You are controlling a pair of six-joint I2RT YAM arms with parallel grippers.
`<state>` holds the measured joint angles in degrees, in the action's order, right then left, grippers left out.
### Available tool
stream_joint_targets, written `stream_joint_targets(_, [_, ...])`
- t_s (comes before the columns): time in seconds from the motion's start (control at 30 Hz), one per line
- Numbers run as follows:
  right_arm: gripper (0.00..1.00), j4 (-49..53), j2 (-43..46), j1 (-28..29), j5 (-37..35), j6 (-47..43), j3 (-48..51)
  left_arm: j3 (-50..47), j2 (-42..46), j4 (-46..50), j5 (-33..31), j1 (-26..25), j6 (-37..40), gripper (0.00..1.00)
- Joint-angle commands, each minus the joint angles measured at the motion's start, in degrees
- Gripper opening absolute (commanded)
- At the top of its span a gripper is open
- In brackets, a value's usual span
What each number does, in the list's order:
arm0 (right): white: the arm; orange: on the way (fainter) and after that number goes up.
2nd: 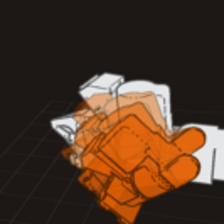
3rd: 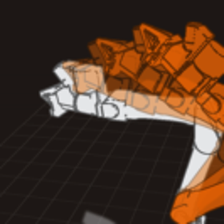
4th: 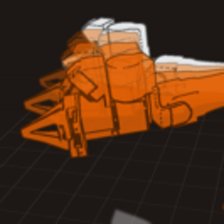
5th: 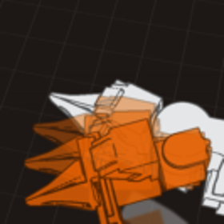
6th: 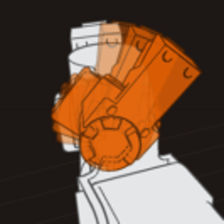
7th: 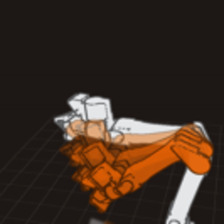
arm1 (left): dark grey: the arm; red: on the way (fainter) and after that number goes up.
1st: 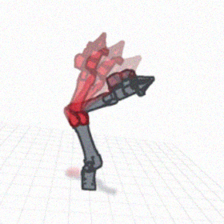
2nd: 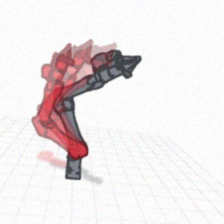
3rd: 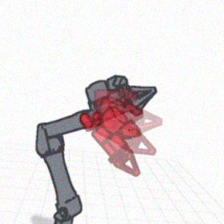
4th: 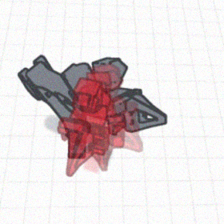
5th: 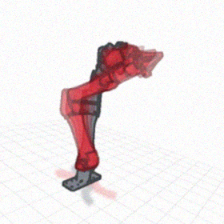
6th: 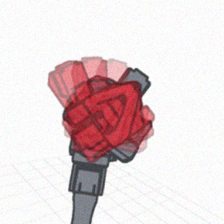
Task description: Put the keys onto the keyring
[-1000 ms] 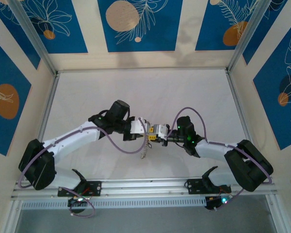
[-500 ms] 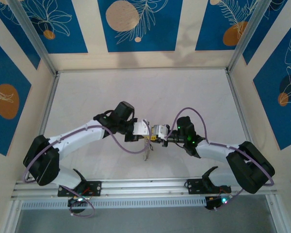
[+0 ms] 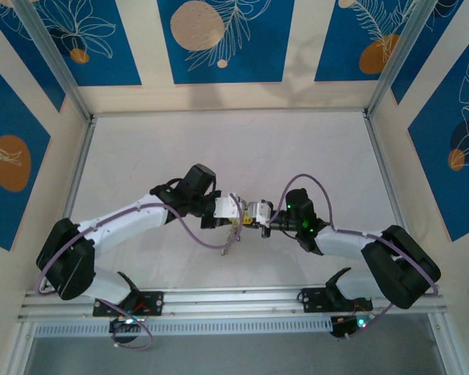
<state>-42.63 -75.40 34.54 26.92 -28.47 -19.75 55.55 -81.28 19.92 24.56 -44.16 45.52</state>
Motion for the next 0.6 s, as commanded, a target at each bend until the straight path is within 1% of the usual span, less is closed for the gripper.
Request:
stream_joint_targets(0.0, [0.0, -10.18, -0.67, -0.66, 4.51, 2.65, 1.29, -2.46, 3.36, -5.66, 6.67, -0.76, -0.19, 0.15])
stream_joint_targets(0.07, [0.0, -12.68, -0.61, -0.86, 5.84, 3.37, 1.72, -3.08, 4.29, -6.38, 7.46, -0.67, 0.2, 0.12])
stream_joint_targets(0.23, [0.0, -15.41, -1.91, -1.06, 7.8, 3.89, 1.39, -3.79, 6.07, -7.65, 8.63, -0.56, -0.43, 0.12])
stream_joint_targets(0.3, [0.0, -15.46, -2.06, -1.06, 8.0, 4.18, 1.21, -4.52, 6.39, -9.36, 7.94, -0.51, -1.19, 0.09])
stream_joint_targets(0.37, [0.0, -15.17, -2.16, -0.89, 7.95, 4.13, 1.13, -4.53, 6.46, -9.55, 6.47, -0.57, -1.39, 0.0])
stream_joint_targets(0.43, [0.0, -12.8, -2.16, -0.66, 6.31, 3.37, 0.63, -4.31, 6.63, -8.75, 4.57, -0.62, -1.42, 0.0])
stream_joint_targets(0.5, [0.11, -7.75, -0.95, -0.37, 3.51, 2.1, -0.03, -4.14, 6.65, -7.57, 1.43, -0.9, -0.87, 0.0])
stream_joint_targets(0.57, [0.15, -1.81, 0.75, -0.11, 0.94, 0.34, -0.86, -2.95, 6.04, -4.26, -2.06, -1.49, 1.06, 0.0])
